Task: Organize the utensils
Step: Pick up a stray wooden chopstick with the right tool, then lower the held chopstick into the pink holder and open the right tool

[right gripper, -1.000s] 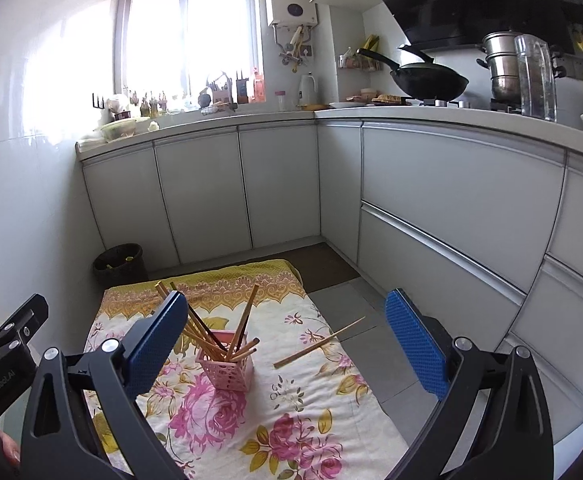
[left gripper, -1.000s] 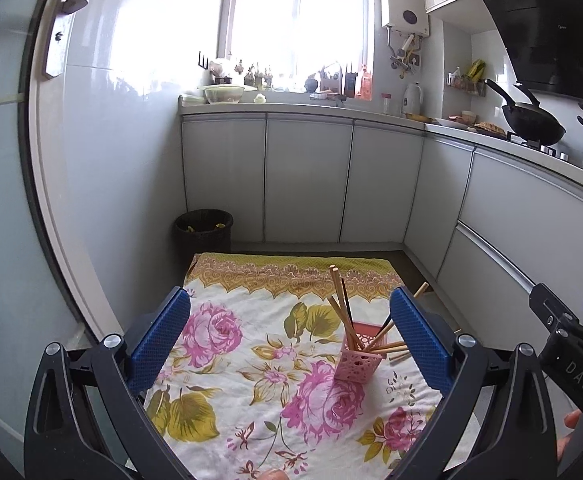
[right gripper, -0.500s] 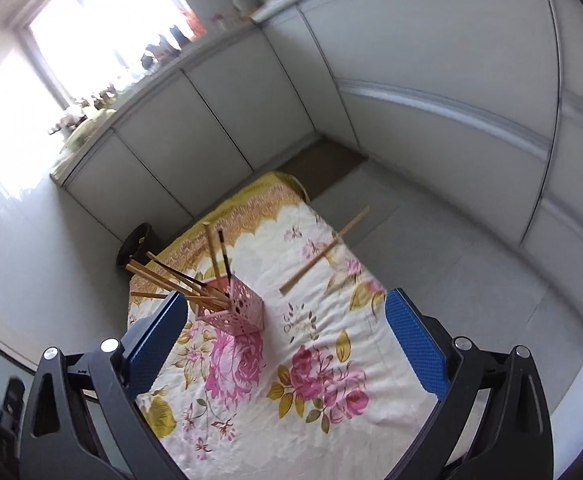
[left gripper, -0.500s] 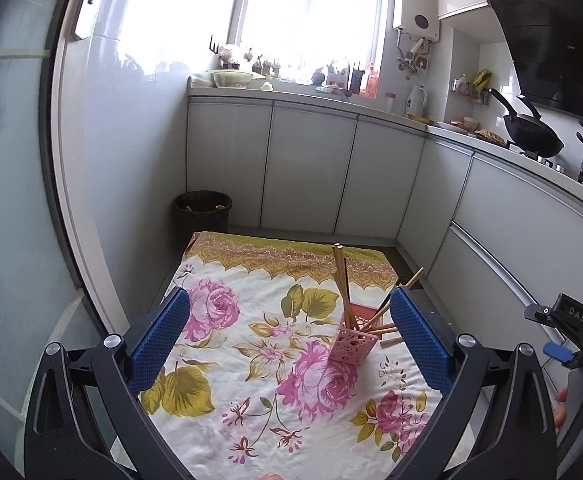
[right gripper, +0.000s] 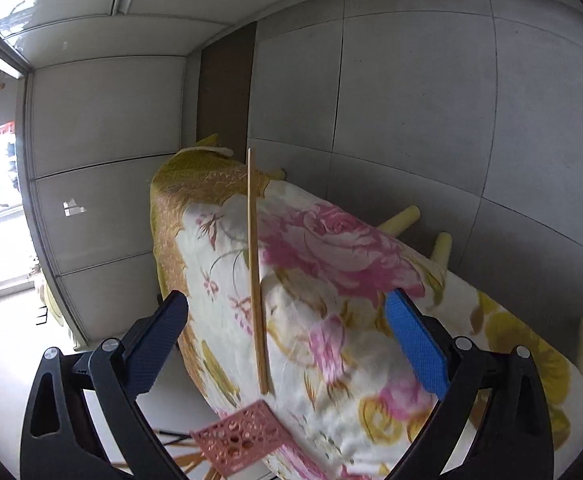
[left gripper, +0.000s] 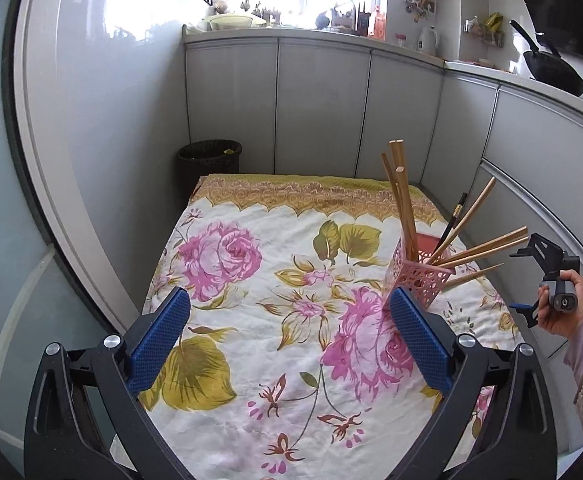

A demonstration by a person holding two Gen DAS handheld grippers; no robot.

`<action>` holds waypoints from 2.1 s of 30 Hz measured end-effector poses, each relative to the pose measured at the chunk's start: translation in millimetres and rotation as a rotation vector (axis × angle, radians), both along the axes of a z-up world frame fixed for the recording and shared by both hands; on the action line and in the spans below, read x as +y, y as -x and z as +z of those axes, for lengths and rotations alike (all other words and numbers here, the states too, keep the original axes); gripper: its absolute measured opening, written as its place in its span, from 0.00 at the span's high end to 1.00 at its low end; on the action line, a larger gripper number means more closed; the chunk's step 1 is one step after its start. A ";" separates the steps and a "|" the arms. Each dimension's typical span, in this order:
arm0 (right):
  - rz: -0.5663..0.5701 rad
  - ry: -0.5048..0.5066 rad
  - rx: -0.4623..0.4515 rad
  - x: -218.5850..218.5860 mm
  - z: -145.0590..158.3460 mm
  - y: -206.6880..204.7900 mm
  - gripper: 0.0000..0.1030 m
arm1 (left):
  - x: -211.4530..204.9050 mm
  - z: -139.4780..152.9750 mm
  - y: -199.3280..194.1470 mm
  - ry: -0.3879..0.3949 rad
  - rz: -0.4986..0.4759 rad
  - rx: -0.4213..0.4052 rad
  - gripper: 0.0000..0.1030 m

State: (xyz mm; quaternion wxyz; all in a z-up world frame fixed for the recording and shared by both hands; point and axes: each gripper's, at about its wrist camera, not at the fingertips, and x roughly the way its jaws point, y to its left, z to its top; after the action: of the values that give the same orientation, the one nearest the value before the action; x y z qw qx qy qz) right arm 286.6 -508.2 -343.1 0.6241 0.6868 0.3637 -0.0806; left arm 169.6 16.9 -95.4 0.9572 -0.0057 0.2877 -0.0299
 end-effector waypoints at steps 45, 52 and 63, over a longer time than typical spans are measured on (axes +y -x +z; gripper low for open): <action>0.463 1.078 -0.364 261.7 326.8 130.7 0.95 | 54.5 32.6 31.6 0.156 0.033 -0.055 0.07; 0.388 1.132 -0.461 277.2 367.5 109.9 0.95 | 57.3 33.0 29.8 0.158 0.039 -0.052 0.07; 0.333 1.155 -0.400 272.4 328.8 29.4 0.95 | 50.1 25.8 18.3 0.125 0.025 -0.033 0.07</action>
State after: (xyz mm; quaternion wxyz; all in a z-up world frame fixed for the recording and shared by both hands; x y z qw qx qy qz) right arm 257.1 -235.7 -14.3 0.9542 0.1752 0.2398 -0.0359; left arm 151.3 67.0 -69.6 0.9599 -0.0687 0.2694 -0.0357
